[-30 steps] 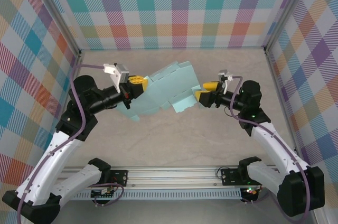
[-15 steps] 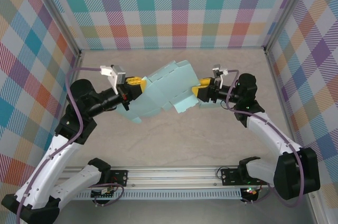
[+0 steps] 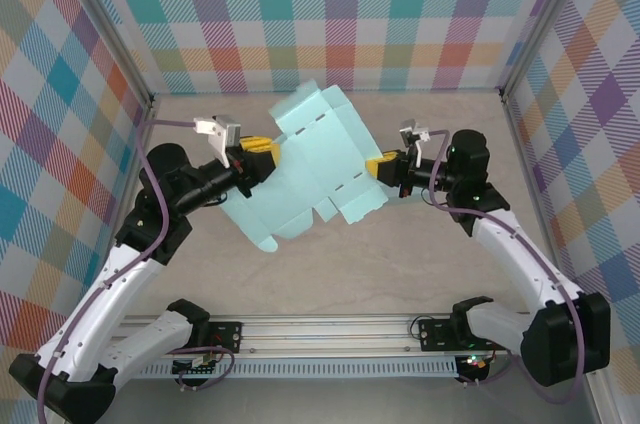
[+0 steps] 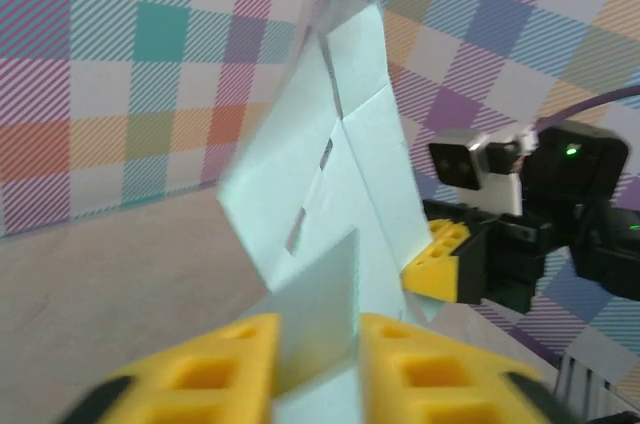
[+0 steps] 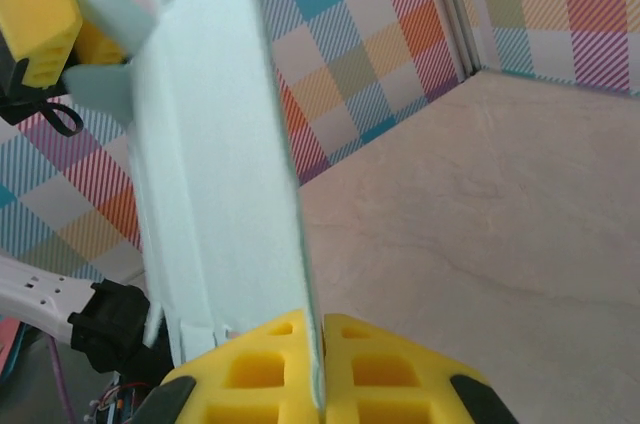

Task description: Fold the paper box

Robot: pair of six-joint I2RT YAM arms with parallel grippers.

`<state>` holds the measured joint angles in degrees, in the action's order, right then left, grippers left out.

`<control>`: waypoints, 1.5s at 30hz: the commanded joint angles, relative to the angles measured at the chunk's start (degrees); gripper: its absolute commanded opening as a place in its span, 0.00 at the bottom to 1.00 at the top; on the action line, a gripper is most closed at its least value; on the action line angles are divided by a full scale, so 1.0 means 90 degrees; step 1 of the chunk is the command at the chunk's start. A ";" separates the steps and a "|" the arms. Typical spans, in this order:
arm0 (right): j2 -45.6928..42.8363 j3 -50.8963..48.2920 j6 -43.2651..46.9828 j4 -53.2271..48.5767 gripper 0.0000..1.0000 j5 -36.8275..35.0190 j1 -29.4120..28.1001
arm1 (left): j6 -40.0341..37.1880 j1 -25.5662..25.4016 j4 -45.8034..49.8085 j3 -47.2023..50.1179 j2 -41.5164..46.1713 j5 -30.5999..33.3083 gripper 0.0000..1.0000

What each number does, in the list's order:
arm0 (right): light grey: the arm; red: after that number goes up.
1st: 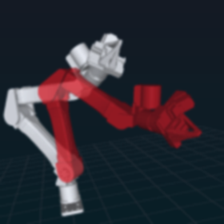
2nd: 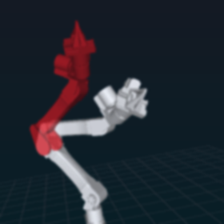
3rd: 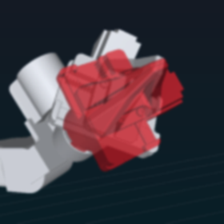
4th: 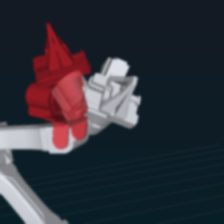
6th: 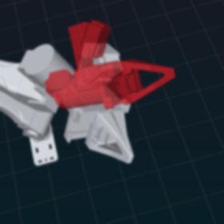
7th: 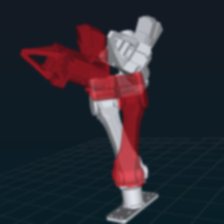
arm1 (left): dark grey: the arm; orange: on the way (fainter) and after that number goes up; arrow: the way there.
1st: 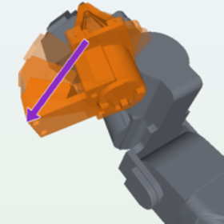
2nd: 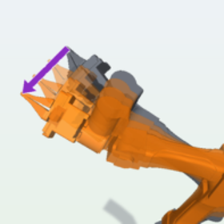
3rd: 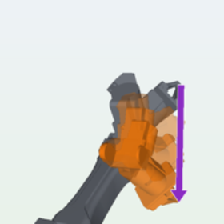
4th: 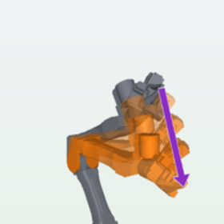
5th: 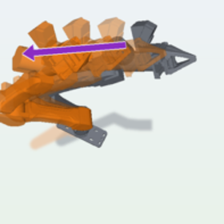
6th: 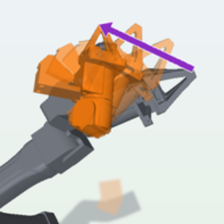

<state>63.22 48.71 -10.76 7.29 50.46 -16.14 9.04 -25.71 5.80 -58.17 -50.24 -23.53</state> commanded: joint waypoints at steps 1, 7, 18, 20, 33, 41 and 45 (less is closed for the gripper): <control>-0.0169 0.0705 0.1341 -0.2026 0.00 -0.0217 -0.0049 | 0.0055 0.0054 0.0568 0.0092 0.0126 0.0801 1.00; -0.0102 0.1609 0.2685 -0.4089 0.00 -0.0557 -0.0335 | -0.0583 0.0054 0.1270 -0.0117 0.0386 0.1697 1.00; 0.0934 0.3385 0.4250 -0.6595 0.00 -0.0600 -0.0810 | -0.3259 0.0069 0.1821 -0.0666 -0.0164 0.1835 0.95; 0.1131 0.3625 0.4376 -0.6833 0.00 -0.0587 -0.0861 | -0.3531 0.0083 0.1926 -0.0772 -0.0314 0.1629 0.94; 0.1914 0.4456 0.4980 -0.7546 0.00 -0.0101 -0.0951 | -0.4072 0.0170 0.2382 -0.1223 -0.1426 0.0643 0.56; 0.2250 0.4656 0.4712 -0.7508 0.00 -0.0591 -0.0943 | -0.3511 0.0181 0.2372 -0.1392 -0.1556 0.0633 0.27; 0.2320 0.4629 0.4441 -0.7241 0.00 -0.0858 -0.0946 | -0.2656 0.0181 0.2111 -0.1035 -0.1361 0.1048 0.07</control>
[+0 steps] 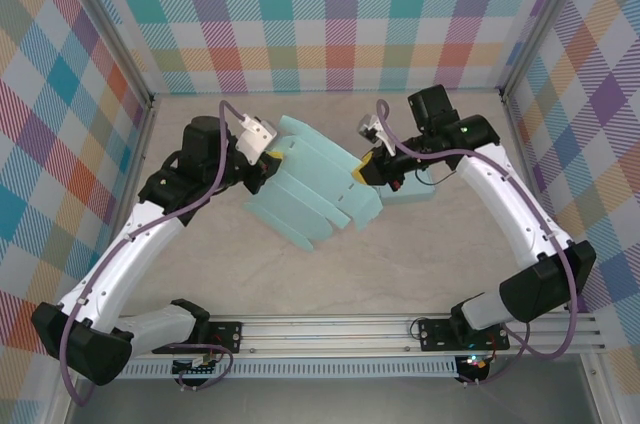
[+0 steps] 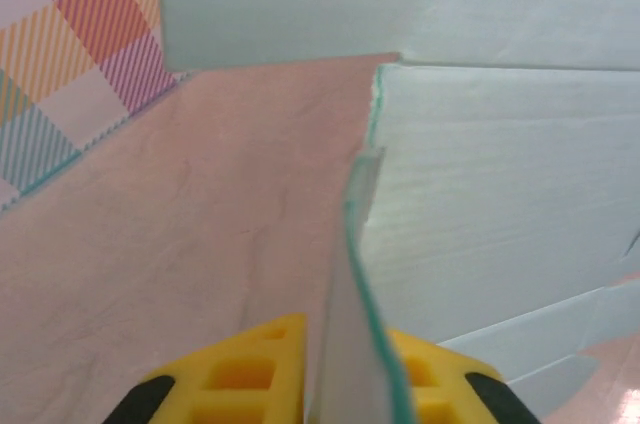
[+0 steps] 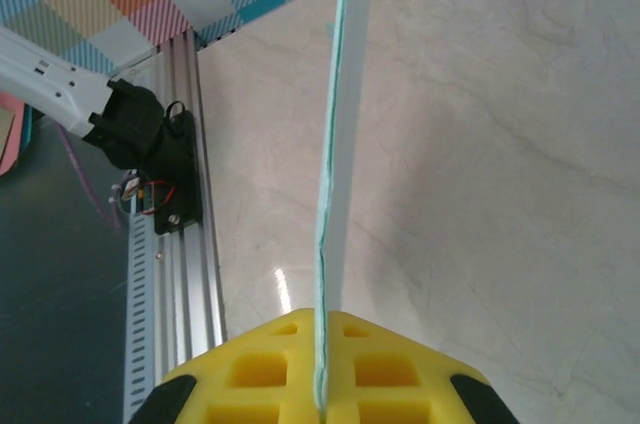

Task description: Fold the paper box

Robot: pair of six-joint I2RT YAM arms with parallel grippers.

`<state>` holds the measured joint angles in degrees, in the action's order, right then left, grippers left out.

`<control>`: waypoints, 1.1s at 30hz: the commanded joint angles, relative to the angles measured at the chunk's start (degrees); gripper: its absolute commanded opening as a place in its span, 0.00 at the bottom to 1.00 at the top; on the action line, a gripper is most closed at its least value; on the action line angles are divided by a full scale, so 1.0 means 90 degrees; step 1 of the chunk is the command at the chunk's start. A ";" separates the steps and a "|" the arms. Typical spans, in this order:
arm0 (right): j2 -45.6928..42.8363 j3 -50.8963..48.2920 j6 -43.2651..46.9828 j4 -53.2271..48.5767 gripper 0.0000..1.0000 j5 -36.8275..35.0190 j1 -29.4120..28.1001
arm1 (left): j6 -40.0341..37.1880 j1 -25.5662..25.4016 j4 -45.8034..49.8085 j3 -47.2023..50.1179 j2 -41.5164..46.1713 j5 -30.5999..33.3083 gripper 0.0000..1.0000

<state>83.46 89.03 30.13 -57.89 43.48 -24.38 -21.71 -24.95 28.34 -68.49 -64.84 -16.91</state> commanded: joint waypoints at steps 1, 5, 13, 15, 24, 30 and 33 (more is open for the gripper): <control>0.0087 0.0156 -0.0187 0.0076 0.03 -0.0166 -0.0033 | 0.1094 0.0096 -0.0475 0.0215 0.0292 0.0507 0.04; 0.0222 0.0233 -0.0642 0.0380 0.16 -0.0635 -0.0034 | 0.2452 0.0096 -0.0821 0.0643 0.0417 0.0971 0.04; 0.0758 0.0764 -0.1624 0.0758 0.41 -0.1898 -0.0028 | 0.4165 0.0096 -0.0491 0.0440 0.0016 0.1168 0.04; 0.0954 0.0956 -0.1832 0.0762 0.50 -0.2116 -0.0026 | 0.4252 0.0096 -0.0295 0.0193 -0.0208 0.1181 0.04; 0.1144 0.0827 -0.2881 0.1201 0.78 -0.2905 0.0067 | 0.3732 0.0175 -0.1103 0.0714 -0.0653 0.0688 0.05; 0.0861 0.0166 -0.3421 0.1953 0.86 -0.2687 0.0165 | 0.3089 0.0175 -0.2878 0.2171 0.0025 0.0803 0.05; 0.0781 -0.0132 -0.3652 0.2369 0.89 -0.2776 0.0207 | 0.2859 0.0175 -0.3396 0.2623 0.0122 0.0819 0.05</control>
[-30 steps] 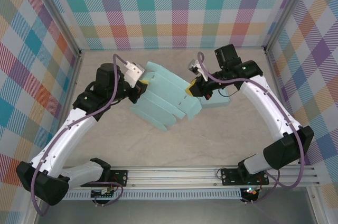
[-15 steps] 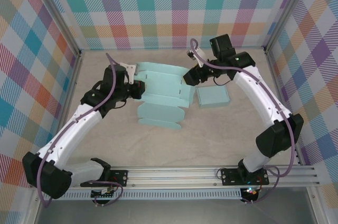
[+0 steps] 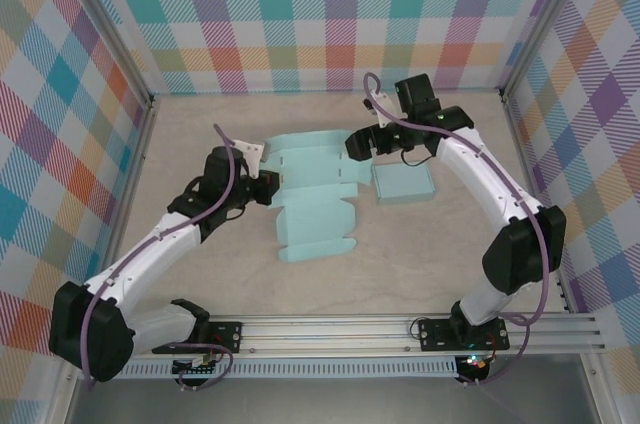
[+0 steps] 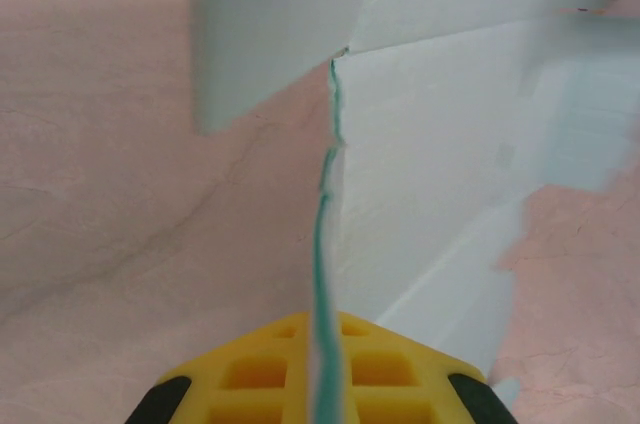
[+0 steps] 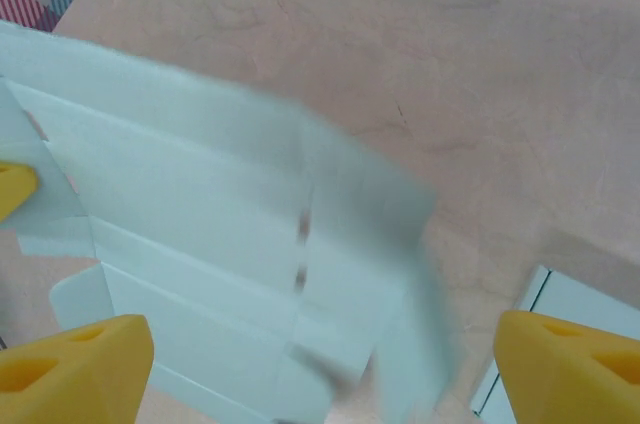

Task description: Fold the paper box

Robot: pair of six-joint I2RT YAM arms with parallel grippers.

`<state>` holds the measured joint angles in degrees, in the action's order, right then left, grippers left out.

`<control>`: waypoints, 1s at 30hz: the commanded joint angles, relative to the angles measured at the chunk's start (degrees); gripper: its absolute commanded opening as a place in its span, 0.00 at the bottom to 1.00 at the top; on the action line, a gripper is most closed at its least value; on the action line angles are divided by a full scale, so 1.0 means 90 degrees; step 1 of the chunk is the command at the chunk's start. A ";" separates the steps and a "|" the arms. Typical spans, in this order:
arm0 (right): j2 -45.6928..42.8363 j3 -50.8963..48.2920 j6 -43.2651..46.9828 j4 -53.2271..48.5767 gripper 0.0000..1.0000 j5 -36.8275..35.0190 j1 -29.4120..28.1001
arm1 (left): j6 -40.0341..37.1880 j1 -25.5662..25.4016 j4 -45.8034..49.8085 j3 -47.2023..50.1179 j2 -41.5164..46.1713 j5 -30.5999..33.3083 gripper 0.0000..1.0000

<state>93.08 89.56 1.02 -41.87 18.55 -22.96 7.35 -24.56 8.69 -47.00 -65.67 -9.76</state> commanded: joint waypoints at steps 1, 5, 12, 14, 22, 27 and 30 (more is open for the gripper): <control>-0.0311 -0.0287 -0.0500 0.0746 0.89 0.0013 0.0060 | -0.0435 0.0131 -0.1436 0.0412 0.0209 -0.0003 0.05; -0.0423 -0.0647 -0.0604 0.1250 0.89 0.0226 0.0080 | -0.0871 0.0121 -0.2501 0.1146 0.0187 -0.0170 0.05; -0.1153 -0.2230 -0.0520 0.2669 0.89 0.0384 0.0213 | -0.1872 0.0121 -0.2987 0.1637 0.0200 -0.0455 0.05; -0.1393 -0.2807 -0.0459 0.3227 0.90 0.0461 0.0334 | -0.1976 0.0121 -0.2961 0.1668 0.0353 -0.0663 0.05; -0.1438 -0.4096 -0.0214 0.4990 0.93 0.1019 0.0747 | -0.2135 0.0127 -0.2810 0.1844 0.1055 -0.1434 0.05; -0.1160 -0.4545 -0.0460 0.6247 0.92 0.1575 0.0940 | -0.2163 0.0128 -0.2492 0.1756 0.1193 -0.1773 0.04; -0.0989 -0.4596 -0.0552 0.6715 0.90 0.1906 0.0964 | -0.2164 0.0126 -0.2463 0.1718 0.1197 -0.1962 0.04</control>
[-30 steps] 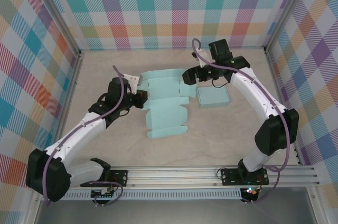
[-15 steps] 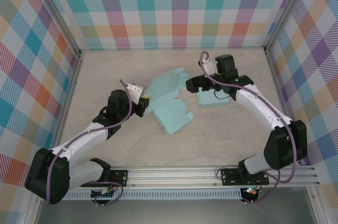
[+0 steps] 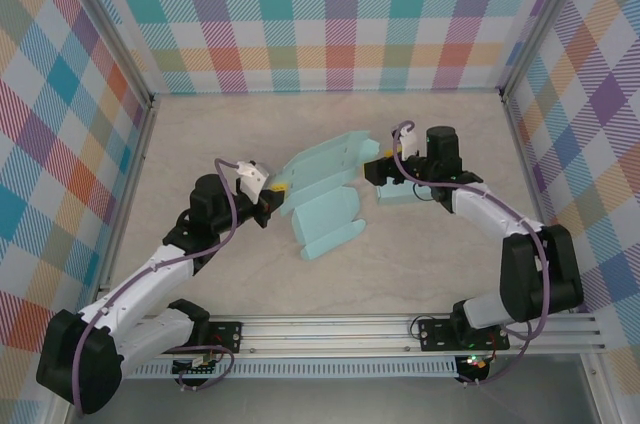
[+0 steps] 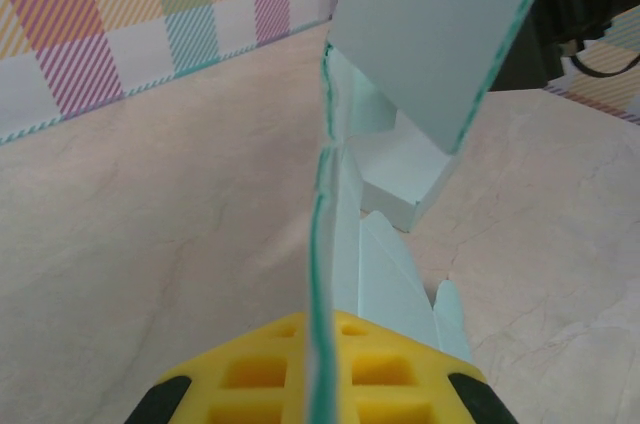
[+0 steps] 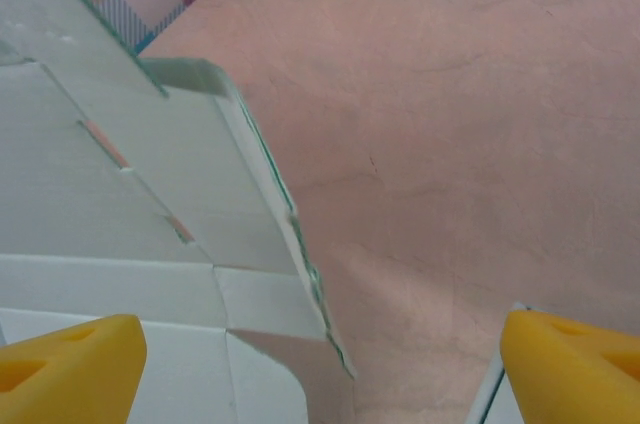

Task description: Fold the paper box

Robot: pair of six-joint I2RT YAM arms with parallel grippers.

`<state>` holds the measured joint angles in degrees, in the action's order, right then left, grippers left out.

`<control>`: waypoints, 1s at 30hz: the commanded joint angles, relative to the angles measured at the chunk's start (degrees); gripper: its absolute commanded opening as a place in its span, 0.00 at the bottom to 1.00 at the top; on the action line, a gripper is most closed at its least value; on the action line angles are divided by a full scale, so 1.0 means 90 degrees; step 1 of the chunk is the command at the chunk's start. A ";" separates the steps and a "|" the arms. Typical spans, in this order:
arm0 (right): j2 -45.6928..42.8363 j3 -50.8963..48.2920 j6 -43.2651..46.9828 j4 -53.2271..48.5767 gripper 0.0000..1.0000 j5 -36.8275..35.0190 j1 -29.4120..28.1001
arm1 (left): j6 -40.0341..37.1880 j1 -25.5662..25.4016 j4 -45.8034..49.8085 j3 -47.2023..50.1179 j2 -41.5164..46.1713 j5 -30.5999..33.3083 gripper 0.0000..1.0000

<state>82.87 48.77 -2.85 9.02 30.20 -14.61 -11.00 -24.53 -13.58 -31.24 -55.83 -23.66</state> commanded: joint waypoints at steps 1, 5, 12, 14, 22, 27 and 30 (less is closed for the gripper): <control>0.0192 -0.0041 -0.0120 0.1099 0.88 0.0695 0.0047 | -0.0125 0.0119 0.0039 -0.0058 0.0101 -0.0448 0.04; 0.0351 0.0043 -0.0135 0.1133 0.65 0.1097 0.0044 | -0.0071 0.0119 0.0083 -0.0140 0.0052 -0.0375 0.04; 0.0320 -0.0025 -0.0074 0.1038 0.15 0.1256 0.0046 | 0.0025 0.0128 0.0550 -0.0486 -0.0170 -0.0182 0.07; 0.0258 -0.0081 0.0029 0.0958 0.07 0.1196 0.0041 | 0.0091 0.0128 0.0924 -0.0704 -0.0251 0.0083 0.28; -0.0118 -0.0009 0.1000 -0.0046 0.00 0.0967 -0.0074 | 0.0067 0.0128 0.2075 -0.1678 0.0084 0.1466 0.90; -0.0396 0.0124 0.1602 -0.0627 0.00 0.0902 -0.0132 | -0.0323 0.0128 0.2276 -0.2240 0.0427 0.1876 1.00; -0.0472 0.0222 0.1793 -0.0887 0.00 0.0932 -0.0172 | -0.0814 0.0128 0.2518 -0.2701 0.0201 0.1687 1.00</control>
<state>80.05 48.77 8.54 4.71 37.74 -15.73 -13.56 -24.38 6.26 -51.90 -53.17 -9.30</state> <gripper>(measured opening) 0.062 0.997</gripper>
